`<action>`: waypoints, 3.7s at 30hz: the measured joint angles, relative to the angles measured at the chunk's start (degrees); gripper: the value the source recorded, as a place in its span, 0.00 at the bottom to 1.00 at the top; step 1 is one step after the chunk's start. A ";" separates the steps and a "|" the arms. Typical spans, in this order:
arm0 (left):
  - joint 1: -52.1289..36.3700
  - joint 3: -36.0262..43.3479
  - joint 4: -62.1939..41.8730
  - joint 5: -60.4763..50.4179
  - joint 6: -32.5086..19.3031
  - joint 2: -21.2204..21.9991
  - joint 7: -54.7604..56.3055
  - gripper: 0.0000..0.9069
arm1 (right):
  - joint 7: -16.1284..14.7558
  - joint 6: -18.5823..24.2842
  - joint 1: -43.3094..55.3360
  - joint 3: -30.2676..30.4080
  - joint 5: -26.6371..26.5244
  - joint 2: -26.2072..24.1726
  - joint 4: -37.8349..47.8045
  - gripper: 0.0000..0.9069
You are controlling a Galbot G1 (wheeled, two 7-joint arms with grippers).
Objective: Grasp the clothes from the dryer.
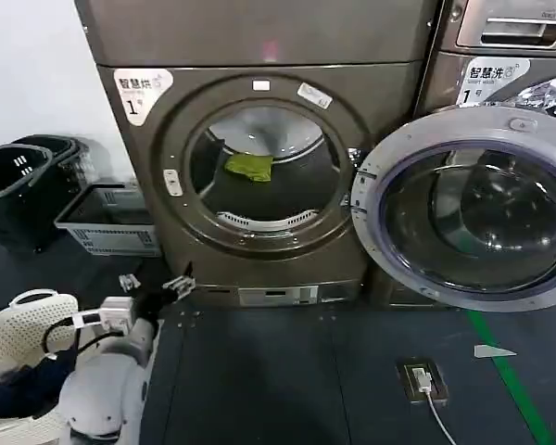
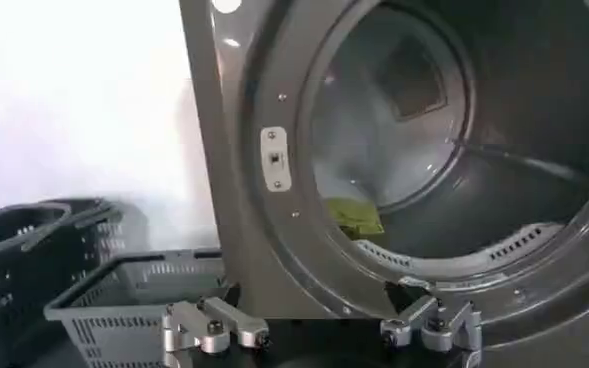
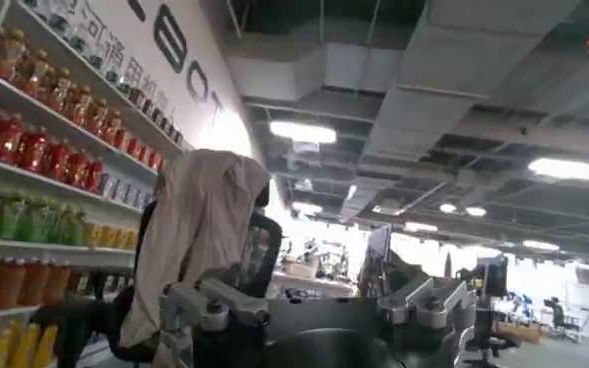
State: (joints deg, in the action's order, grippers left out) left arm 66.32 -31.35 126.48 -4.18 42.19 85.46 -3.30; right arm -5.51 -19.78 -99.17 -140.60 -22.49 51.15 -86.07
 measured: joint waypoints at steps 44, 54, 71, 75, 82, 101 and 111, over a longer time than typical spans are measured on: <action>-2.12 0.68 -1.74 0.72 0.00 -0.10 0.37 1.00 | 1.83 1.60 -0.14 0.63 -0.44 0.31 1.67 1.00; -2.62 1.03 -2.04 0.81 0.00 0.02 0.45 1.00 | 3.52 2.46 -0.38 0.03 -0.76 0.57 2.07 1.00; -2.33 1.19 -1.73 1.48 0.00 -0.06 0.79 1.00 | 5.44 5.05 -1.08 -0.76 -4.56 1.72 1.91 1.00; -2.38 1.18 -1.88 1.51 0.00 -0.07 0.80 1.00 | 5.97 5.21 -1.07 -0.78 -4.84 1.73 1.93 1.00; -2.38 1.47 -1.90 1.65 0.00 0.27 0.79 1.00 | 6.62 5.46 -1.27 -1.27 -5.21 1.56 2.52 1.00; -2.47 1.80 -2.23 1.65 0.00 0.38 0.77 1.00 | 6.93 5.67 -1.35 -1.51 -5.44 1.57 3.23 1.00; -2.47 1.68 -2.22 1.43 0.00 0.57 0.81 1.00 | 6.88 5.68 -0.72 -0.83 -5.39 2.04 2.69 1.00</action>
State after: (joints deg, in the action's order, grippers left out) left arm 63.85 -29.66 124.26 -2.74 42.20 86.02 -2.49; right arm 1.37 -14.10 -99.89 -141.43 -27.88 53.20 -83.38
